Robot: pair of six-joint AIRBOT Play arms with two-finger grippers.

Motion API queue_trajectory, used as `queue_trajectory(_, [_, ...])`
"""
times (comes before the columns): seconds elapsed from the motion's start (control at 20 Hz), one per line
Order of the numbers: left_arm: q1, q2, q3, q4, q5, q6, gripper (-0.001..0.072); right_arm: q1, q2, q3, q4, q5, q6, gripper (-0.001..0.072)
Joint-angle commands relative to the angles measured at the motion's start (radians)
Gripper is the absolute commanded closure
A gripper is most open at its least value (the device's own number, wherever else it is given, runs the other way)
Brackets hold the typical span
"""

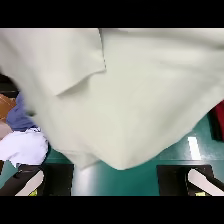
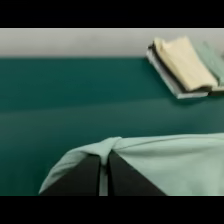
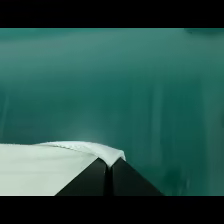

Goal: Fold the shirts.

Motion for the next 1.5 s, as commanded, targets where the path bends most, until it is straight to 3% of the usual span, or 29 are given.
queue_trajectory(0.0, [0.001,-0.161,-0.231,0.002,-0.022,0.053,0.0679,0.116,-0.157,-0.185,-0.121,-0.040,-0.013,0.0696])
queue_trajectory(0.25, [0.002,-0.484,-0.316,-0.008,0.118,0.132,0.0679,0.258,-0.462,-0.113,-0.161,-0.222,-0.010,0.0696])
queue_trajectory(0.45, [0.003,-0.576,-0.298,-0.029,0.256,0.151,0.0679,0.269,-0.614,0.091,-0.160,-0.250,-0.008,0.0696])
queue_trajectory(0.6, [0.005,-0.578,-0.236,-0.016,0.196,0.217,0.0678,0.255,-0.622,0.153,-0.161,-0.209,-0.013,0.0696])
queue_trajectory(0.8, [0.003,-0.578,-0.231,0.002,0.027,0.241,0.0679,0.251,-0.541,-0.026,-0.188,-0.174,-0.038,0.0696])
queue_trajectory(1.1, [0.003,-0.578,-0.416,0.011,0.043,0.242,0.0677,0.291,-0.436,-0.402,-0.206,-0.314,-0.029,0.0695])
queue_trajectory(1.15, [0.003,-0.578,-0.438,0.011,0.048,0.242,0.0632,0.296,-0.435,-0.430,-0.205,-0.322,-0.018,0.0694])
queue_trajectory(1.2, [0.003,-0.578,-0.451,0.013,0.049,0.240,0.0347,0.296,-0.436,-0.449,-0.204,-0.322,-0.017,0.0624])
queue_trajectory(1.25, [0.003,-0.578,-0.456,0.013,0.048,0.220,0.0132,0.296,-0.436,-0.456,-0.204,-0.320,-0.017,0.0382])
queue_trajectory(1.3, [0.006,-0.576,-0.455,0.013,0.029,0.198,0.0166,0.296,-0.435,-0.454,-0.204,-0.309,-0.017,0.0278])
queue_trajectory(1.45, [0.005,-0.500,-0.484,0.060,-0.060,0.187,0.0167,0.284,-0.360,-0.492,-0.206,-0.290,-0.019,0.0278])
